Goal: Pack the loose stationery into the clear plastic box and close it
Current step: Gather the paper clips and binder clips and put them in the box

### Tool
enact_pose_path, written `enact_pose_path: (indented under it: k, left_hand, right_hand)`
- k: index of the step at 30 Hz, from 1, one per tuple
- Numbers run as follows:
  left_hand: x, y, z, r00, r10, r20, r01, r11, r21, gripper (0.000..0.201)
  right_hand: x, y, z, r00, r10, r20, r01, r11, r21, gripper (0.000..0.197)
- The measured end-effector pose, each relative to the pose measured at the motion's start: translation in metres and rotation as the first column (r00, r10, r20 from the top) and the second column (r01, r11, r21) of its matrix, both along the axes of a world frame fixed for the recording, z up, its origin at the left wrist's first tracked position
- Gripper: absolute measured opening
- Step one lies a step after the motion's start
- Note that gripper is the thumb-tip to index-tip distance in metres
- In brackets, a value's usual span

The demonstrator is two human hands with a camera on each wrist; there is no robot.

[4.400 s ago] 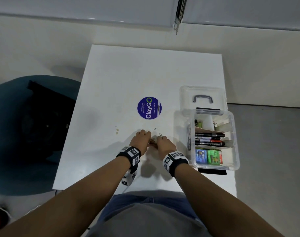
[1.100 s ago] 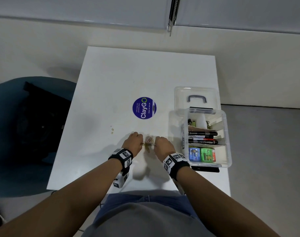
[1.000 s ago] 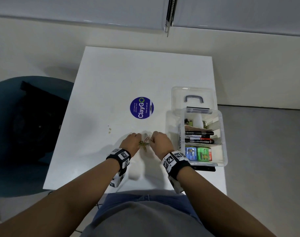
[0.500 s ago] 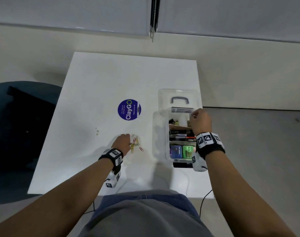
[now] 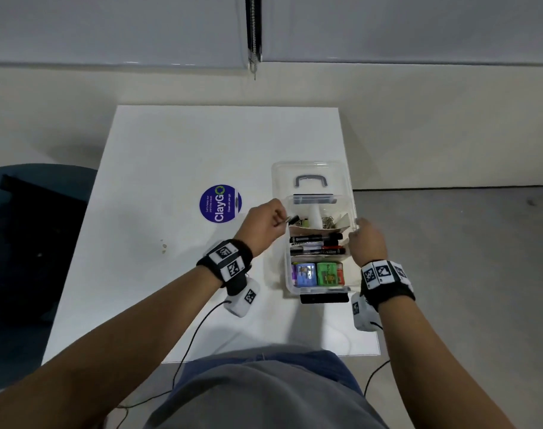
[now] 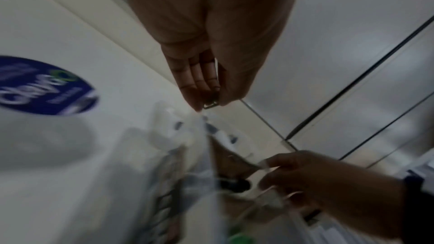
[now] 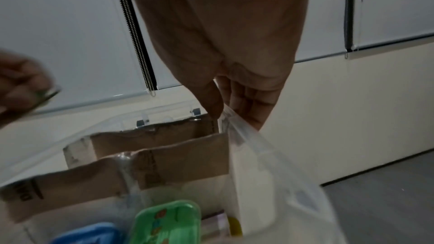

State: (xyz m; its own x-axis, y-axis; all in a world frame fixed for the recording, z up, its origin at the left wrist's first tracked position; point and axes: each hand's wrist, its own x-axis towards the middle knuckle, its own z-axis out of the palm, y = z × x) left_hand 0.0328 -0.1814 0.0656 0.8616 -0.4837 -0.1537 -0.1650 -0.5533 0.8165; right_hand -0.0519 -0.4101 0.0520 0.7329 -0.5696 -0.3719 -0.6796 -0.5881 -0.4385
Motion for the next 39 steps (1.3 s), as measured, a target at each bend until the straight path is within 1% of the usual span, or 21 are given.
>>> enact_pose_path:
  k: [3, 6, 9, 10, 11, 13, 16, 18, 19, 21, 22, 23, 25, 27, 29, 31, 33, 36, 37, 39]
  left_hand:
    - [0.008, -0.053, 0.010, 0.996, -0.084, 0.007, 0.084, 0.996, -0.022, 0.011]
    - [0.015, -0.089, 0.005, 0.989, -0.146, -0.020, 0.147, 0.987, 0.058, 0.012]
    - [0.023, -0.098, -0.007, 0.969, -0.245, -0.037, 0.247, 0.946, 0.212, 0.016]
    - [0.025, -0.096, -0.009, 0.964, -0.263, -0.040, 0.265, 0.934, 0.239, 0.019]
    - [0.027, -0.091, -0.010, 0.964, -0.263, -0.035, 0.263, 0.935, 0.236, 0.021]
    - [0.029, -0.072, -0.006, 0.976, -0.217, -0.011, 0.215, 0.957, 0.192, 0.021]
    - [0.034, -0.021, -0.004, 0.998, -0.058, 0.018, 0.056, 0.993, 0.106, 0.013]
    - [0.037, 0.021, -0.008, 0.996, 0.087, 0.004, -0.087, 0.993, 0.078, 0.008]
    - [0.038, 0.042, -0.012, 0.989, 0.148, -0.007, -0.147, 0.985, 0.094, 0.008]
    - [0.035, 0.081, -0.027, 0.978, 0.209, -0.016, -0.201, 0.958, 0.206, 0.007]
    - [0.032, 0.099, -0.038, 0.979, 0.205, -0.020, -0.191, 0.942, 0.274, 0.007]
    - [0.027, 0.116, -0.052, 0.982, 0.186, -0.036, -0.162, 0.924, 0.347, 0.007]
    - [0.013, 0.142, -0.075, 0.990, 0.108, -0.092, -0.048, 0.868, 0.494, 0.012]
    - [-0.005, 0.158, -0.095, 0.990, -0.013, -0.143, 0.095, 0.803, 0.588, 0.022]
    - [-0.021, 0.165, -0.109, 0.986, -0.094, -0.138, 0.160, 0.757, 0.633, 0.026]
    - [-0.030, 0.166, -0.117, 0.987, -0.128, -0.100, 0.162, 0.742, 0.650, 0.016]
    - [-0.031, 0.164, -0.121, 0.985, -0.142, -0.096, 0.171, 0.736, 0.655, 0.008]
    - [-0.026, 0.157, -0.123, 0.982, -0.156, -0.108, 0.189, 0.741, 0.645, 0.004]
    - [-0.022, 0.156, -0.122, 0.985, -0.137, -0.110, 0.175, 0.758, 0.628, 0.004]
    - [-0.016, 0.147, -0.120, 0.992, -0.066, -0.103, 0.114, 0.813, 0.571, 0.005]
  right_hand:
    - [-0.002, 0.007, -0.002, 0.999, 0.026, 0.025, -0.026, 1.000, 0.001, 0.036]
    - [-0.002, 0.014, -0.004, 0.997, 0.072, 0.010, -0.072, 0.997, -0.011, 0.035]
    - [-0.002, 0.021, -0.005, 0.995, 0.099, 0.011, -0.099, 0.995, -0.011, 0.035]
    - [-0.002, 0.022, -0.005, 0.994, 0.106, 0.010, -0.106, 0.994, -0.013, 0.035]
    - [-0.002, 0.022, -0.006, 0.994, 0.108, 0.008, -0.108, 0.994, -0.013, 0.035]
    - [-0.002, 0.022, -0.005, 0.994, 0.106, 0.002, -0.106, 0.994, -0.007, 0.034]
    - [-0.002, 0.025, -0.006, 0.996, 0.089, 0.025, -0.089, 0.996, 0.010, 0.038]
    - [-0.001, 0.035, -0.005, 0.990, 0.089, 0.113, -0.082, 0.995, -0.063, 0.046]
    - [0.000, 0.044, -0.002, 0.977, 0.113, 0.182, -0.095, 0.990, -0.102, 0.049]
    - [0.005, 0.069, 0.007, 0.933, 0.186, 0.309, -0.157, 0.981, -0.115, 0.048]
    - [0.007, 0.086, 0.012, 0.910, 0.221, 0.349, -0.203, 0.975, -0.090, 0.045]
    - [0.009, 0.103, 0.014, 0.890, 0.258, 0.377, -0.257, 0.965, -0.056, 0.041]
    - [0.014, 0.141, 0.013, 0.854, 0.347, 0.389, -0.382, 0.924, 0.015, 0.033]
    - [0.017, 0.179, 0.002, 0.831, 0.449, 0.328, -0.493, 0.868, 0.063, 0.027]
    - [0.018, 0.211, -0.016, 0.832, 0.521, 0.194, -0.547, 0.828, 0.124, 0.025]
    - [0.015, 0.234, -0.038, 0.827, 0.560, 0.044, -0.558, 0.810, 0.180, 0.028]
    - [0.007, 0.246, -0.060, 0.837, 0.541, -0.081, -0.518, 0.831, 0.204, 0.029]
    - [-0.002, 0.245, -0.085, 0.881, 0.437, -0.181, -0.423, 0.899, 0.112, 0.035]
    - [-0.002, 0.244, -0.091, 0.895, 0.398, -0.199, -0.397, 0.917, 0.049, 0.038]
    - [-0.002, 0.237, -0.097, 0.898, 0.367, -0.241, -0.391, 0.919, -0.057, 0.043]
